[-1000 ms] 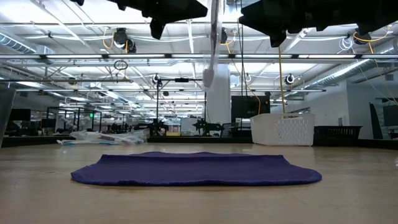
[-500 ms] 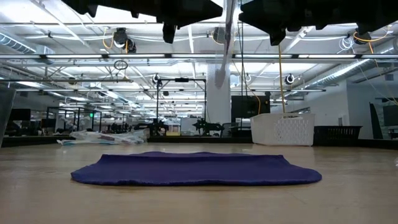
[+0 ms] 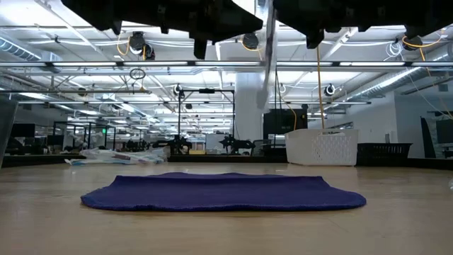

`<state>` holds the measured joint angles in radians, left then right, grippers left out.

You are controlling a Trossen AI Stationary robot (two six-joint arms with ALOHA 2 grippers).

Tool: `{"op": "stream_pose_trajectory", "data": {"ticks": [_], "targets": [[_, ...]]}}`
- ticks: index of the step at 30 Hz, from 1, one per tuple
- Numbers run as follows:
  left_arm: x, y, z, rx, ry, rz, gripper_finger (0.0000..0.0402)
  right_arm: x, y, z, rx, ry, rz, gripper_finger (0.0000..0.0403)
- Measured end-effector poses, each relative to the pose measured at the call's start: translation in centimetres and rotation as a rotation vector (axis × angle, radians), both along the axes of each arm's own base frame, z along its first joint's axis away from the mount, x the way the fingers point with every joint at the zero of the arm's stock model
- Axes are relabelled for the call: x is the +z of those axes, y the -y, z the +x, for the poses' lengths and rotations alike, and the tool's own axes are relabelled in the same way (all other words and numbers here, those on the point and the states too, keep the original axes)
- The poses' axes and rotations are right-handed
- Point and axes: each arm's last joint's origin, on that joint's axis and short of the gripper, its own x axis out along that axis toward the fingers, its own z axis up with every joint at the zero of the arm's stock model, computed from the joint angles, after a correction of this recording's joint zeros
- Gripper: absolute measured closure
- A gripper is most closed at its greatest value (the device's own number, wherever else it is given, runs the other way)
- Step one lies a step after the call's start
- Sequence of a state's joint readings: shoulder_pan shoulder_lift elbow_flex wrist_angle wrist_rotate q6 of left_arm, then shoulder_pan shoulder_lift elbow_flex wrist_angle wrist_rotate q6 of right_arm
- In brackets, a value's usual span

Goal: Pick & Place Toothbrushes
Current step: Put the violet toothbrush into the black basket

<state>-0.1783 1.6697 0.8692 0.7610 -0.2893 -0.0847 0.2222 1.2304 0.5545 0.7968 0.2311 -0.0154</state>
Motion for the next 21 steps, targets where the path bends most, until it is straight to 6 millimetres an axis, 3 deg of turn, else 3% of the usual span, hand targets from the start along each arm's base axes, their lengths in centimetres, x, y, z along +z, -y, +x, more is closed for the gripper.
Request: {"op": "stream_pose_trajectory", "data": {"ticks": [9,17,21], "targets": [[-0.2,0.02,0.17,0.0,0.002,-0.002,0.0401,0.0,0.0,0.0,0.001,0.0,0.003,0.0304],[-0.2,0.02,0.17,0.0,0.002,-0.002,0.0401,-0.01,0.0,0.0,0.0,-0.001,-0.012,0.0386],[-0.2,0.02,0.17,0.001,0.002,-0.002,0.0401,-0.01,0.0,0.0,0.0,-0.001,-0.024,0.0389]]}}
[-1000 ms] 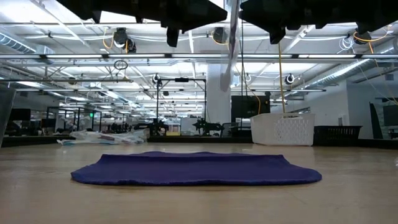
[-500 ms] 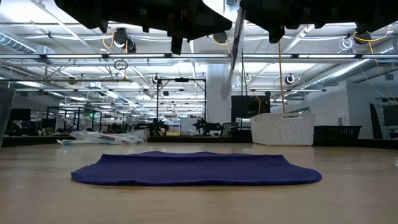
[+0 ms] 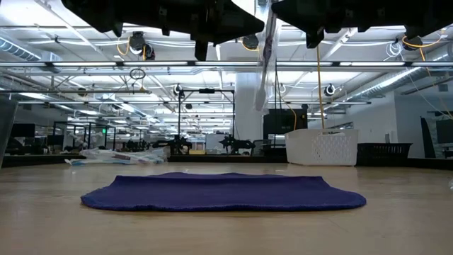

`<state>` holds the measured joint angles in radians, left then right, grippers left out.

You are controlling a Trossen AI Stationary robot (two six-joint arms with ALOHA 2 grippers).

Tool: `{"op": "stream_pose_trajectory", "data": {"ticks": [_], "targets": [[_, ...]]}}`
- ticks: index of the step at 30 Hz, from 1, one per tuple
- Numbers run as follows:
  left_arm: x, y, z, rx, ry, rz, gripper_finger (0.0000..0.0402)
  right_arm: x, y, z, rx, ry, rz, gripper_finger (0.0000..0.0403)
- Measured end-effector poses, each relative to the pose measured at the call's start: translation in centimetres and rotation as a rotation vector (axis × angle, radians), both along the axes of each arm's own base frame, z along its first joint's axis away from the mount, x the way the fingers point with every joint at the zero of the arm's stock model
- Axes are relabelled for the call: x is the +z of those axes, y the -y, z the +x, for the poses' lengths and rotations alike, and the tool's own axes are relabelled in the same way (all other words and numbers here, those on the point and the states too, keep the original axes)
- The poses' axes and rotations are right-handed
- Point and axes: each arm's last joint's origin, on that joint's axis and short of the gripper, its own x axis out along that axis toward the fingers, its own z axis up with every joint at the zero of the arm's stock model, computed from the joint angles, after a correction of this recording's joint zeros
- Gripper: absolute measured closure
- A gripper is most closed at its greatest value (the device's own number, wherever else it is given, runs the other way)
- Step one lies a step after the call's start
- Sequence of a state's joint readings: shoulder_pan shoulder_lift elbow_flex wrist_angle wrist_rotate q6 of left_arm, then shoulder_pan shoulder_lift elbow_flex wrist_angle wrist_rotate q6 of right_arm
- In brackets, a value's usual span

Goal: Pick & Place Toothbrushes
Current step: Put the violet toothbrush into the black basket

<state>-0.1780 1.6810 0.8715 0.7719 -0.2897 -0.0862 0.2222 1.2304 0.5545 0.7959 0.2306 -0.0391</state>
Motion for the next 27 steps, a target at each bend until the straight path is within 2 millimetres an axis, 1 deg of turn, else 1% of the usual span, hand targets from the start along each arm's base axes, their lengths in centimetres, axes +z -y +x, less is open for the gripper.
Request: {"op": "stream_pose_trajectory", "data": {"ticks": [4,8,11,18,22,27], "targets": [[0.0,0.0,0.0,0.0,0.0,0.0,0.0393,0.0,0.0,0.0,0.0,0.0,-0.01,0.0395],[0.0,0.0,0.0,0.0,0.0,0.002,0.0369,-0.1,0.0,0.0,0.0,-0.006,-0.012,0.0395],[0.0,0.0,0.0,0.0,-0.003,0.011,0.0338,-0.2,0.0,0.0,-0.004,-0.017,-0.015,0.0395],[0.0,0.0,0.0,0.0,-0.005,0.005,0.0257,0.3,0.1,-0.4,-0.011,-0.012,-0.03,0.0395],[0.0,0.0,0.0,-0.001,-0.007,0.01,0.0228,0.7,0.5,-1.1,-0.077,-0.038,-0.036,0.0395],[0.0,0.0,0.0,-0.001,-0.006,0.003,0.0214,1.5,1.1,-2.5,-0.178,-0.07,-0.045,0.0395]]}}
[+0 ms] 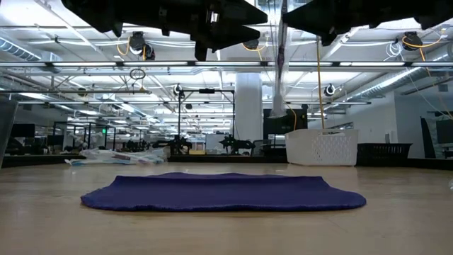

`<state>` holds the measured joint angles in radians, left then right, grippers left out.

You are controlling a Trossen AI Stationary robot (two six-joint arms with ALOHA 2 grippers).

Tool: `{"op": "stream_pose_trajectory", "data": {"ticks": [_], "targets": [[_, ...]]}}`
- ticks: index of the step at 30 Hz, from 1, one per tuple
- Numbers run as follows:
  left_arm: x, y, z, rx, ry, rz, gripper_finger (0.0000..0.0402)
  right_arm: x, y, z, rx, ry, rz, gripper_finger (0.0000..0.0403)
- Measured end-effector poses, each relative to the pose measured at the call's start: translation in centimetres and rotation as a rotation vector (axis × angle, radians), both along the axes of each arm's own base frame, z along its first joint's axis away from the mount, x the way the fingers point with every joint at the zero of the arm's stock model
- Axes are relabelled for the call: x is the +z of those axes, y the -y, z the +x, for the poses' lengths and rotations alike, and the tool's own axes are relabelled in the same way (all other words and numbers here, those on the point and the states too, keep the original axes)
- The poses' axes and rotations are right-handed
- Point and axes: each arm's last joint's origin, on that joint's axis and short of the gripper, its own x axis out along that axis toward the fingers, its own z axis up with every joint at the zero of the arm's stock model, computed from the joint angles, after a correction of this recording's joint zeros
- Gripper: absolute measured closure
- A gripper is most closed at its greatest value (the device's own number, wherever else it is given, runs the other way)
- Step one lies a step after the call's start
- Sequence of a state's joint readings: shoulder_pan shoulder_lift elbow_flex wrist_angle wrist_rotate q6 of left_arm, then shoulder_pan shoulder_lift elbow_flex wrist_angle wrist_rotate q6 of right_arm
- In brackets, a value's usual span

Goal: Pick & Place Toothbrushes
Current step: Put the violet toothbrush into the black basket

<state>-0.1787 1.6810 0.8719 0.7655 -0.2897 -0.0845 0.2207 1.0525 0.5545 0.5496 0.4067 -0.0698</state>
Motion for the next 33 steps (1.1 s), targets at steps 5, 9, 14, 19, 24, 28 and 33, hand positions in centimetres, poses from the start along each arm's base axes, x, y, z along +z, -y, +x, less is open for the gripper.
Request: {"op": "stream_pose_trajectory", "data": {"ticks": [5,9,14,19,24,28,33], "targets": [[-0.1,0.0,0.0,0.0,-0.014,0.0,0.0213,1.2,1.2,-1.9,-0.099,-0.005,-0.005,0.0395],[-0.3,0.0,0.0,0.0,-0.035,-0.007,0.0213,2.1,2.6,-3.6,-0.183,0.0,0.0,0.0395],[-0.5,0.0,0.0,0.002,-0.053,-0.035,0.0213,2.8,4.3,-5.4,-0.361,0.009,0.0,0.0395],[-0.6,0.0,-0.1,0.003,-0.059,-0.04,0.0213,3.1,5.7,-7.0,-0.485,0.008,-0.001,0.0395],[-0.6,0.0,-0.1,0.003,-0.059,-0.039,0.0213,3.1,6.9,-8.1,-0.615,-0.004,0.016,0.0395],[-0.6,0.0,0.0,0.004,-0.059,-0.038,0.0213,2.8,7.8,-8.8,-0.705,-0.043,0.017,0.0395],[-0.6,0.0,0.0,0.004,-0.059,-0.037,0.0213,3.5,8.8,-9.6,-0.797,-0.071,0.03,0.0395]]}}
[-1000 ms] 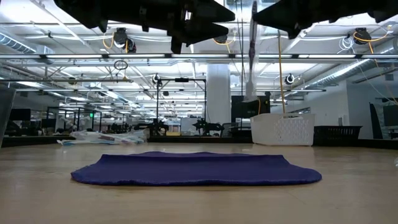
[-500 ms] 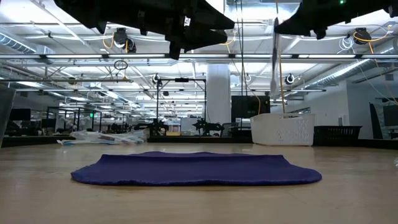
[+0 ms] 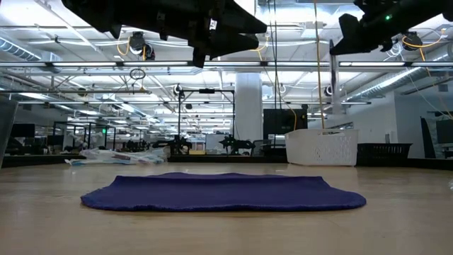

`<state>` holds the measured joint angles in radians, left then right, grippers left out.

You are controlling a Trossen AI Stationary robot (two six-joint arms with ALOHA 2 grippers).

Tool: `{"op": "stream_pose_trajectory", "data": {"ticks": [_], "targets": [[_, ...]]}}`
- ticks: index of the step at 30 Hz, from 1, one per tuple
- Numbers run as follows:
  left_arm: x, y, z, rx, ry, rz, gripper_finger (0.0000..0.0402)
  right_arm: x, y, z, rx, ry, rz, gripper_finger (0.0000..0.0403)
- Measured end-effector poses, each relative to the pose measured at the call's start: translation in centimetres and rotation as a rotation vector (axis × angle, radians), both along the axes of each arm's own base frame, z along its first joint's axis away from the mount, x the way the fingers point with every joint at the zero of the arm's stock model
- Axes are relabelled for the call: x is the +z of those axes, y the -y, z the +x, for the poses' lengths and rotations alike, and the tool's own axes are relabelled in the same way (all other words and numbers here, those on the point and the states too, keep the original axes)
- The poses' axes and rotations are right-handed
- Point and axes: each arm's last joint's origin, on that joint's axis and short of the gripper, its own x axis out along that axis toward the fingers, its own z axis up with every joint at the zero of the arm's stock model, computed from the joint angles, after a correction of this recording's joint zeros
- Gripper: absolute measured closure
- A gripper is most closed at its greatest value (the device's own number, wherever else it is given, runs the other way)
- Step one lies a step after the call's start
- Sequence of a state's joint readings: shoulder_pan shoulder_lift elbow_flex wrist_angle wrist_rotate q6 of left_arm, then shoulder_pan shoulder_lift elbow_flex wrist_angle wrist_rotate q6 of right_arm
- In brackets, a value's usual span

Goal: Pick & Place Toothbrushes
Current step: Put the violet toothbrush into the black basket

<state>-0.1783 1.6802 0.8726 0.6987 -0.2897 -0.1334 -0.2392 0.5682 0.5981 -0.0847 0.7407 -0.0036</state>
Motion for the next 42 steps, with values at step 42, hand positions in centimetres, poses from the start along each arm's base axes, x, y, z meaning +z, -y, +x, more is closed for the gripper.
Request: {"op": "stream_pose_trajectory", "data": {"ticks": [42], "targets": [[0.0,-0.1,0.0,0.002,0.001,-0.002,0.0213,-1.9,7.4,-4.2,-0.339,-0.26,0.401,0.0395]]}}
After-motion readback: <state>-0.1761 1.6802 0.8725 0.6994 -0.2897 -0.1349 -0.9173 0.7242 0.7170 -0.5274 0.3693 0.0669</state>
